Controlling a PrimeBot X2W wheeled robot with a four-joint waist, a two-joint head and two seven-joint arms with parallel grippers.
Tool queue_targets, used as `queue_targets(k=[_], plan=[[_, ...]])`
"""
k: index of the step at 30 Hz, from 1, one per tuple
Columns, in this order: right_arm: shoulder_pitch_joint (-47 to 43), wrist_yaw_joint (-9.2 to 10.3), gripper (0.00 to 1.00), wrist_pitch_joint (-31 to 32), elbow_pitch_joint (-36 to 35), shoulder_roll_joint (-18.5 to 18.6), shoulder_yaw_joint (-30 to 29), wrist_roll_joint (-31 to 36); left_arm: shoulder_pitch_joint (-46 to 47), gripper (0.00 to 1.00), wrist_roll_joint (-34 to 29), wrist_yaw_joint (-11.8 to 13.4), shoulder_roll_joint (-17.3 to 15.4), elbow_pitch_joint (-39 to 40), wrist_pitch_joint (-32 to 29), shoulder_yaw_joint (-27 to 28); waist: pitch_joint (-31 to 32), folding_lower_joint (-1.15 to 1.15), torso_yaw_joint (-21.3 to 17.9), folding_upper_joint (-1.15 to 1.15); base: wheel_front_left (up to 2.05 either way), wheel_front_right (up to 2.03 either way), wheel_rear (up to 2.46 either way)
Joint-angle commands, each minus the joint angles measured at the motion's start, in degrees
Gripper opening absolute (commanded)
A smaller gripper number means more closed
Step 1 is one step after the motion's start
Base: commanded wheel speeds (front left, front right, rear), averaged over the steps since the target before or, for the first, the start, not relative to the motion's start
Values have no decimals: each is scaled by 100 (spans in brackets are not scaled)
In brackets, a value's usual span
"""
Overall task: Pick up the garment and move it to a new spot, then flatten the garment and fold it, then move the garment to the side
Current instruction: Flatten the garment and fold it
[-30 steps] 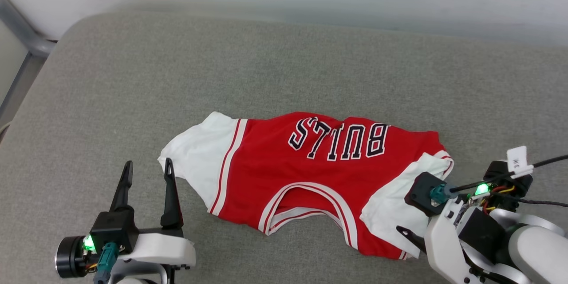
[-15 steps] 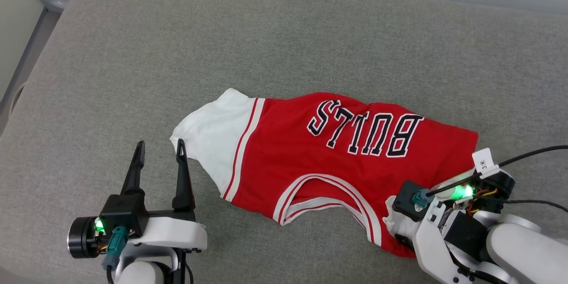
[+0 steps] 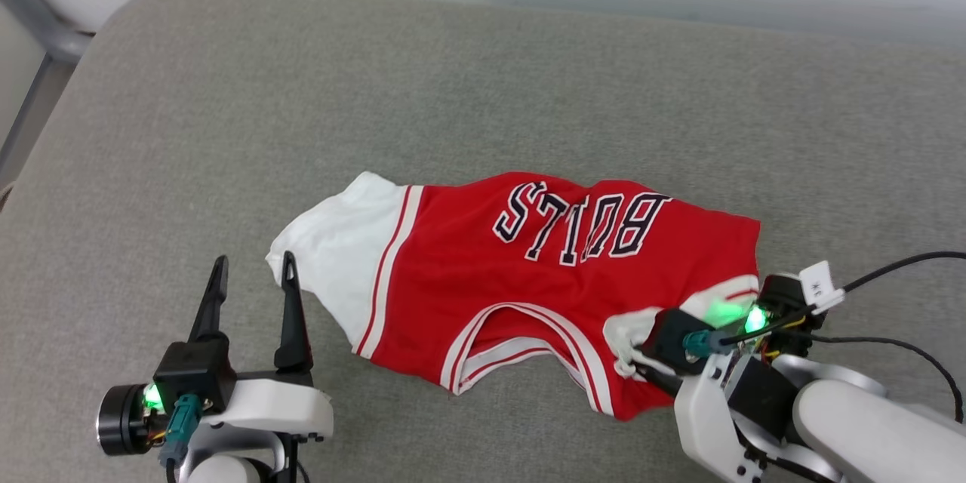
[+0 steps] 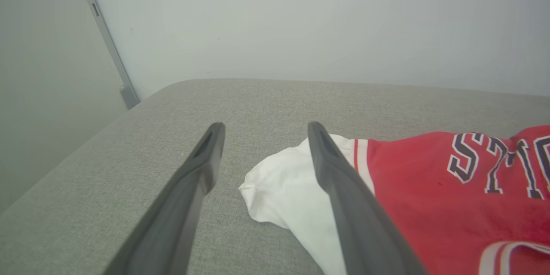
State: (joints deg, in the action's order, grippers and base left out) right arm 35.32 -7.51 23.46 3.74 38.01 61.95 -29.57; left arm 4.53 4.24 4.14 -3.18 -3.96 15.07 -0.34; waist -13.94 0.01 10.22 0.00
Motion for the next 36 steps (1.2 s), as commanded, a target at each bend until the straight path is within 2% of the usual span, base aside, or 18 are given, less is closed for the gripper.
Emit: queue_targets(k=[1,10,13,18,26,31,36], plan=[[-95,5,0,-147,-79,-50,-155,54,-98,100,-30,-30,0,-27,14,44,172,-1,-166,0,0,0,0],[-894,6,0,-998,-538,-388,-1800,135,-371,100,-108,-86,8,24,14,178,497,-1,-627,0,0,0,0],[-1279,5,0,-1248,-627,-642,-2516,105,-446,100,-121,-100,10,32,14,199,544,-1,-734,0,0,0,0],[-1964,6,0,-1766,-543,-1308,-3946,-10,-517,100,-133,-109,16,51,14,246,593,-1,-861,0,0,0,0],[-2767,5,0,-2475,38,-2351,-6038,-84,-567,100,-118,-122,23,51,14,271,581,-1,-962,0,0,0,0],[-3033,4,0,-2860,686,-2719,-7157,-125,-568,100,-115,-127,27,37,14,255,549,-1,-981,0,0,0,0],[-3244,5,0,-3124,1366,-2907,-7823,-179,-558,100,-104,-115,30,11,14,249,537,-1,-979,0,0,0,0]])
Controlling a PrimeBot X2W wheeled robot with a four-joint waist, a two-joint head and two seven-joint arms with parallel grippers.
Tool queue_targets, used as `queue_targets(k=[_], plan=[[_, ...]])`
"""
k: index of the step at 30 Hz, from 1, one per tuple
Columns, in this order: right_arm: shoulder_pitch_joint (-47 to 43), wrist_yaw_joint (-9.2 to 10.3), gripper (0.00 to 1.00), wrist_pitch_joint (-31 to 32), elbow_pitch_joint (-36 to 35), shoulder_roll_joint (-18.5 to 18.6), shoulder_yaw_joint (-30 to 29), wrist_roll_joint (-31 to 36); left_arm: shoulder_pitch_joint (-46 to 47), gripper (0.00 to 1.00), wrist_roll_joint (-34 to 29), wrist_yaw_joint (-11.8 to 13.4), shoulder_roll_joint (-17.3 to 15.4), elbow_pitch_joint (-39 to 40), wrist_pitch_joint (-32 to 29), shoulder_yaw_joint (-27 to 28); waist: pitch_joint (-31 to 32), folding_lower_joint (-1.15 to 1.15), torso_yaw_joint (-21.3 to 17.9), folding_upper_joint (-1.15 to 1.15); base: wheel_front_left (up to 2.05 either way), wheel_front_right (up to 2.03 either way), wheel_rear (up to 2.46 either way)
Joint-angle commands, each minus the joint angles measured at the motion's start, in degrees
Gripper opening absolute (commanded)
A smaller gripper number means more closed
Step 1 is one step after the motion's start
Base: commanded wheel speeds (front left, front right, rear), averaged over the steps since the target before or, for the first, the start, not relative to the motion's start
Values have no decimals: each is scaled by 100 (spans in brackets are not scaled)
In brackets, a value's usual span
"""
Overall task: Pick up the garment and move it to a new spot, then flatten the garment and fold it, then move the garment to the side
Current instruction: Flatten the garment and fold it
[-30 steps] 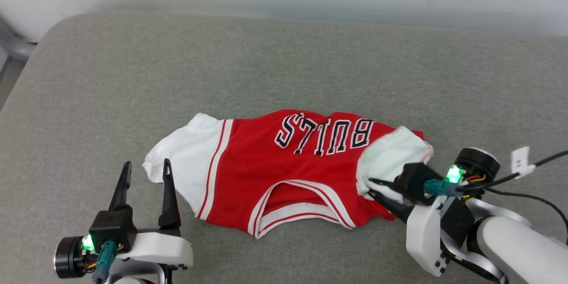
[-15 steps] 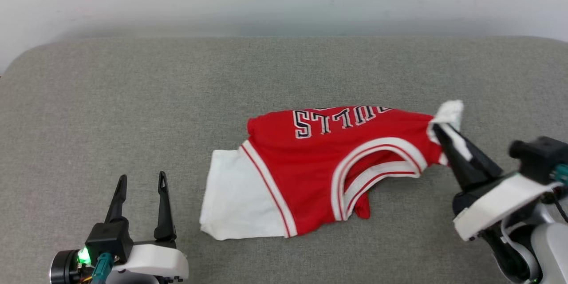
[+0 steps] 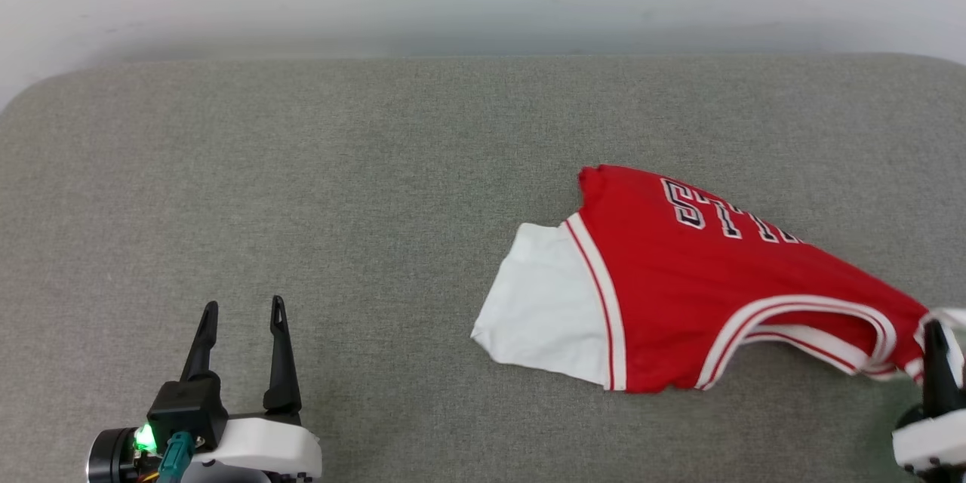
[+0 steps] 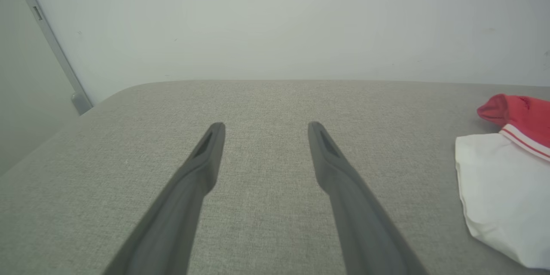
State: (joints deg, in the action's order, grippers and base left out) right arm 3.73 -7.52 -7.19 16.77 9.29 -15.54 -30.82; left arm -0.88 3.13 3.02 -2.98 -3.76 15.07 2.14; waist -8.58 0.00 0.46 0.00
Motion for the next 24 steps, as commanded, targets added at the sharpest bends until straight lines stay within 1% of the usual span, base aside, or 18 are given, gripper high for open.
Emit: queue_targets(k=[1,7,11,14,15,16,17,20,24], plan=[[-122,6,0,-97,200,-42,-192,-52,-24,100,8,2,11,-14,14,2,5,0,-4,0,0,0,0],[-365,8,0,-254,1028,-117,-606,-115,-64,100,33,12,14,-58,14,-38,47,0,5,0,0,0,0],[-453,8,0,-270,1537,-140,-675,-67,-88,100,62,16,14,-68,14,-51,63,0,-9,0,0,0,0],[-360,9,0,-365,1704,-155,-641,-101,-111,100,76,30,15,-75,14,-44,84,0,-62,0,0,0,0],[-316,9,7,-405,1684,-148,-627,-103,-114,100,86,31,15,-79,14,-42,95,0,-80,0,0,0,0],[-283,8,67,-461,1629,-116,-614,-86,-114,100,88,31,15,-85,14,-45,109,0,-95,0,0,0,0],[-257,8,100,-526,1552,-80,-630,-59,-121,100,89,31,14,-88,14,-43,126,0,-107,0,0,0,0],[-255,5,100,-676,1187,-12,-715,78,-141,100,82,11,14,-105,14,-47,185,0,-126,0,0,0,0],[-348,6,100,-761,320,-70,-974,433,-171,100,60,6,14,-89,14,-53,258,0,-134,0,0,0,0]])
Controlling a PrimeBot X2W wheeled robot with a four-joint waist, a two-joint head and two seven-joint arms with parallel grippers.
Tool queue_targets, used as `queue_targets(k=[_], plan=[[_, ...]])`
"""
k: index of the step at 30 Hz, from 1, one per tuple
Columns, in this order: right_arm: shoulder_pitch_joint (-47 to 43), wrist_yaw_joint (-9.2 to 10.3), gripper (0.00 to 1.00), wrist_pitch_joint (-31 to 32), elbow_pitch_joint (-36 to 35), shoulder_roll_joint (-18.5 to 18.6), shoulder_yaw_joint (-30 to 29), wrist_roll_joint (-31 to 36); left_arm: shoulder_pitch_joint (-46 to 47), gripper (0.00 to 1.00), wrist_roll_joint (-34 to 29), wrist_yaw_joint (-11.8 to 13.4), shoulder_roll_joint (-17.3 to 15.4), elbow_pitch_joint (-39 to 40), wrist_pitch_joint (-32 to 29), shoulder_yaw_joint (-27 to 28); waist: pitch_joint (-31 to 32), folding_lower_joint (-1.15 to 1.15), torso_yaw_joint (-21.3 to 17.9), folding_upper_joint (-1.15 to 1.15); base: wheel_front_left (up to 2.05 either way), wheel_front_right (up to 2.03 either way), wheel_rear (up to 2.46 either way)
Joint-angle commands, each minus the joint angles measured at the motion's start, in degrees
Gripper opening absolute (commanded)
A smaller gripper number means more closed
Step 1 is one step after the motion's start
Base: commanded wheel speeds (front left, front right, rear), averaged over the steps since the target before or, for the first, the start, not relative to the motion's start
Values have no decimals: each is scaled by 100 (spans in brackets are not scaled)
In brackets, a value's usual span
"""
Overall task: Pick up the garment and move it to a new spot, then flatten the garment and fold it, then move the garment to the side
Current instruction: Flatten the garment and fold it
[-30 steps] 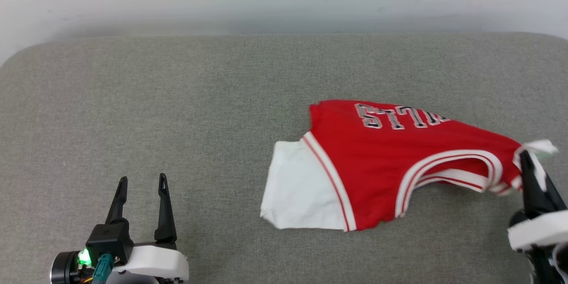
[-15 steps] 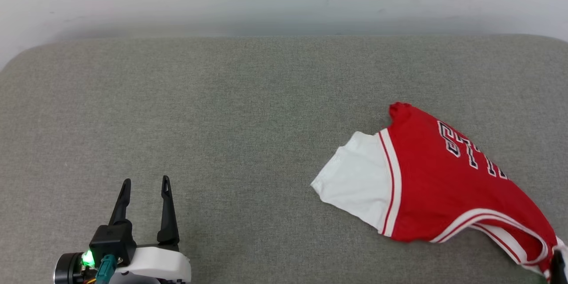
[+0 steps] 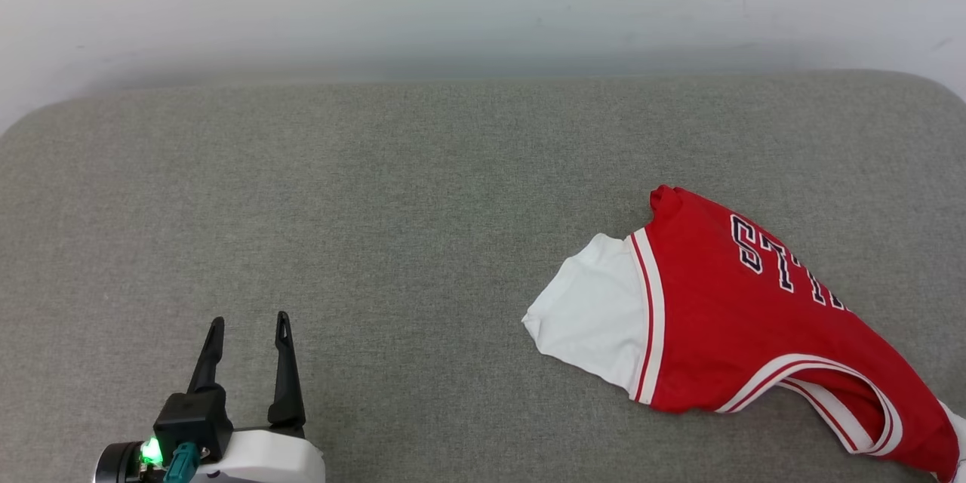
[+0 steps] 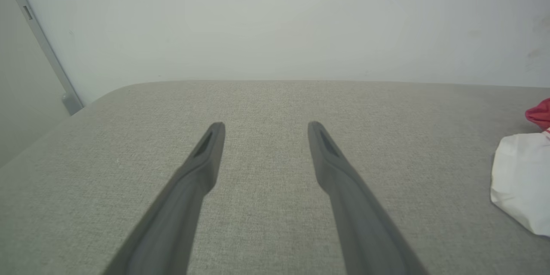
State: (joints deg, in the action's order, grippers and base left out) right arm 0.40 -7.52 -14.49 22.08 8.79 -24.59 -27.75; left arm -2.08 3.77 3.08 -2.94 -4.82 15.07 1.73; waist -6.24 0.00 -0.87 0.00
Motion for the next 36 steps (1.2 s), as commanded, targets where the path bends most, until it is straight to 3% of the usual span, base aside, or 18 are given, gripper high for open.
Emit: queue_targets(k=[1,9,19,26,36], plan=[[-31,6,100,-43,-464,-55,-119,215,-64,100,-16,2,10,24,14,-15,36,0,0,0,0,0,0],[121,5,100,331,-2126,67,159,937,-78,100,-135,6,10,126,14,-86,84,0,98,0,0,0,0],[524,6,100,1751,-3857,1003,1902,1373,-18,100,-223,-25,10,232,14,-187,47,0,317,0,0,0,0],[921,6,100,2722,-4241,1970,3494,986,17,100,-178,35,9,254,14,-210,-45,0,428,0,0,0,0],[2140,8,100,4129,-4020,3186,6072,138,222,100,-128,71,10,266,14,-305,-358,0,570,0,0,0,0]])
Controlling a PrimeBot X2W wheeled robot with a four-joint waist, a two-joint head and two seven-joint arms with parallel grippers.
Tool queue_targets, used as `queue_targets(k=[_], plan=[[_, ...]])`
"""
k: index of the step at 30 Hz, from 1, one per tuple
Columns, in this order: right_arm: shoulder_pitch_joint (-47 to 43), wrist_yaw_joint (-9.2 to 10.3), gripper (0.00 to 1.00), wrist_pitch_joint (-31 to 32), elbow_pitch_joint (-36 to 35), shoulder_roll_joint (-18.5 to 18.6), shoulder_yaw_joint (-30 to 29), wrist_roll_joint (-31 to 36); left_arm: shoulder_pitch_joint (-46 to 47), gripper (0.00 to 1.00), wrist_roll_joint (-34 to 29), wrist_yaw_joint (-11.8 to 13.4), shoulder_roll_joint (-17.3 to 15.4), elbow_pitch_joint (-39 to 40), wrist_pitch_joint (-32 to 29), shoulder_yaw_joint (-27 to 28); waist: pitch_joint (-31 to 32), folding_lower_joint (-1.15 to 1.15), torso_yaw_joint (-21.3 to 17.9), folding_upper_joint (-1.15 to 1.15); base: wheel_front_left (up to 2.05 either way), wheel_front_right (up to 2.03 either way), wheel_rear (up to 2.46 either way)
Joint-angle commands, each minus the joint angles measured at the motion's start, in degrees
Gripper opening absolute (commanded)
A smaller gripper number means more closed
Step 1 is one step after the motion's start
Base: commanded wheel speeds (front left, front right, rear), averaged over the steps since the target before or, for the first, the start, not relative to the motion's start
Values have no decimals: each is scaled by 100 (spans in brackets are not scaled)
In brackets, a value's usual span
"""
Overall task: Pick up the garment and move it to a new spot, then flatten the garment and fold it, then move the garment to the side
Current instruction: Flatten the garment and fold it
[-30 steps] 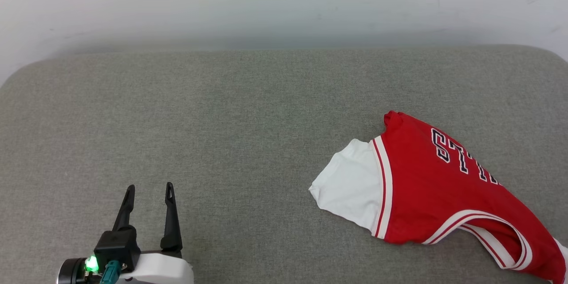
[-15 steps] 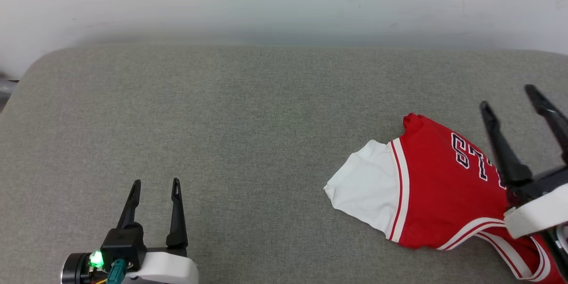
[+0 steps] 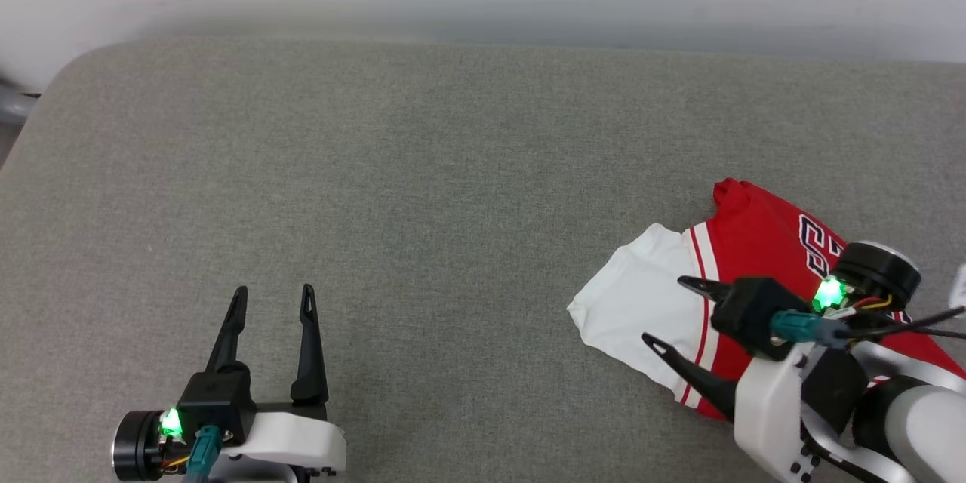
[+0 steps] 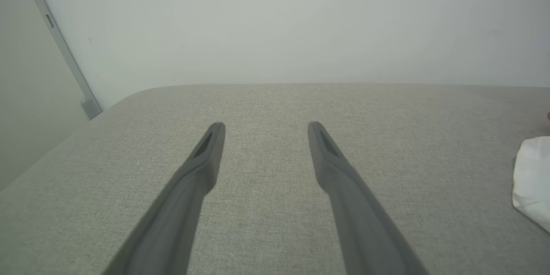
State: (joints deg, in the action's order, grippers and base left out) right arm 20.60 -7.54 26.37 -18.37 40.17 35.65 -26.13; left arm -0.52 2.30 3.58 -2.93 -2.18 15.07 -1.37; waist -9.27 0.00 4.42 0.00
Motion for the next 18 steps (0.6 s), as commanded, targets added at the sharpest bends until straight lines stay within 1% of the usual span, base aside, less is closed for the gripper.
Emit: queue_targets(k=[1,2,6,9,13,16,18], plan=[[280,9,100,211,84,138,322,-107,101,100,30,32,9,11,14,-19,-100,0,68,0,0,0,0],[470,9,100,368,131,220,640,-179,124,100,47,36,9,12,14,-35,-145,0,95,0,0,0,0],[1164,9,100,877,445,361,1554,-427,241,100,86,62,8,7,14,-102,-342,0,231,0,0,0,0],[1573,9,100,1037,793,305,2095,-576,320,100,133,93,9,-11,14,-136,-488,0,333,0,0,0,0],[2012,9,100,911,1287,199,2622,-668,435,100,197,135,9,-19,14,-212,-683,0,487,0,0,0,0],[2309,9,100,782,1621,142,2967,-614,512,100,241,158,9,-16,14,-285,-826,0,604,0,0,0,0],[2395,9,100,687,1863,61,3136,-690,569,100,254,186,9,-17,14,-314,-921,0,671,0,0,0,0]])
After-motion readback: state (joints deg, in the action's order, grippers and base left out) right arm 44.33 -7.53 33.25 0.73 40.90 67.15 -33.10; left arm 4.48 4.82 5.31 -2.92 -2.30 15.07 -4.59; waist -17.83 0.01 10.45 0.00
